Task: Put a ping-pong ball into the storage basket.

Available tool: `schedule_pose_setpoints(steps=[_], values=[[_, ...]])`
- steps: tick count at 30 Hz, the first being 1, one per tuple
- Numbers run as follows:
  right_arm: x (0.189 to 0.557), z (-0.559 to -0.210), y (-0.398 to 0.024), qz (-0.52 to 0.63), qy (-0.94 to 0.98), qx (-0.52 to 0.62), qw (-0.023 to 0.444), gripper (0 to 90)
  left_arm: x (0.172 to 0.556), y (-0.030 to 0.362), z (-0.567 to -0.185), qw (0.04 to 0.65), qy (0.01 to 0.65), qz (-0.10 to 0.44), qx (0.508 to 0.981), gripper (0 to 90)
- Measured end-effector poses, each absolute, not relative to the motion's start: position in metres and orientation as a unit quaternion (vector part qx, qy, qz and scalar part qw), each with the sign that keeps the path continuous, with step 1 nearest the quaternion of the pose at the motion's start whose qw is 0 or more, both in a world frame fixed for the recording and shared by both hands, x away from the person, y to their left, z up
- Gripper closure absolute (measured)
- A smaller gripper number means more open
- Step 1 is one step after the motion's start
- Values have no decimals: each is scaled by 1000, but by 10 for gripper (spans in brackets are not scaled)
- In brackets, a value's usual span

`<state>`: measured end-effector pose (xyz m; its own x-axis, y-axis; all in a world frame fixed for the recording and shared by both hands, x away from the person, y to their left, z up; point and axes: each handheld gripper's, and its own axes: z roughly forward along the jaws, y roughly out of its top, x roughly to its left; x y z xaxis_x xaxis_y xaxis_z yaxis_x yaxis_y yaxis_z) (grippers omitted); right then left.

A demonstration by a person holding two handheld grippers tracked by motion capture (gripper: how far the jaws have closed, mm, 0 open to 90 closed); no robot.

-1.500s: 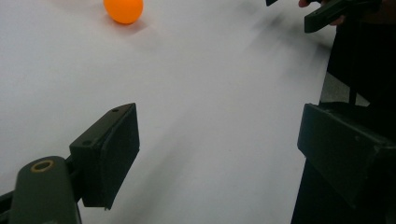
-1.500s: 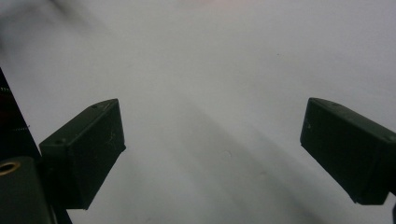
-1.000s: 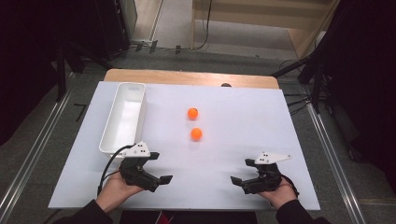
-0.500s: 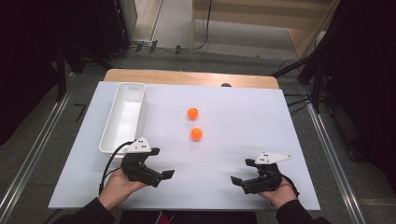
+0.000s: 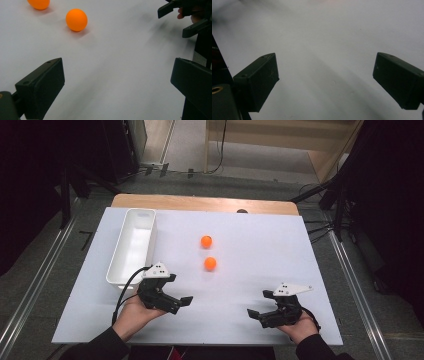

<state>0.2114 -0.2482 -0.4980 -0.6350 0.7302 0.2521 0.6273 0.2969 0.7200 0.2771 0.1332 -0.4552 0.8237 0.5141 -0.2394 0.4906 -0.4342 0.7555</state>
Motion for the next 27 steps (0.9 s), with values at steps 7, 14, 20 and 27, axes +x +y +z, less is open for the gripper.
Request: schedule_pose_setpoints(steps=[7,14,20,27], values=[[212,-498,-248,416,804,421,64,51,283,129,-454,443,300,18,845,0],[212,-498,-248,416,803,422,64,51,289,124,-452,444,301,29,843,0],[212,-498,-248,417,803,421,60,51,294,121,-451,448,304,25,840,0],[216,-498,-245,420,801,423,58,51,303,115,-452,451,306,22,838,0]])
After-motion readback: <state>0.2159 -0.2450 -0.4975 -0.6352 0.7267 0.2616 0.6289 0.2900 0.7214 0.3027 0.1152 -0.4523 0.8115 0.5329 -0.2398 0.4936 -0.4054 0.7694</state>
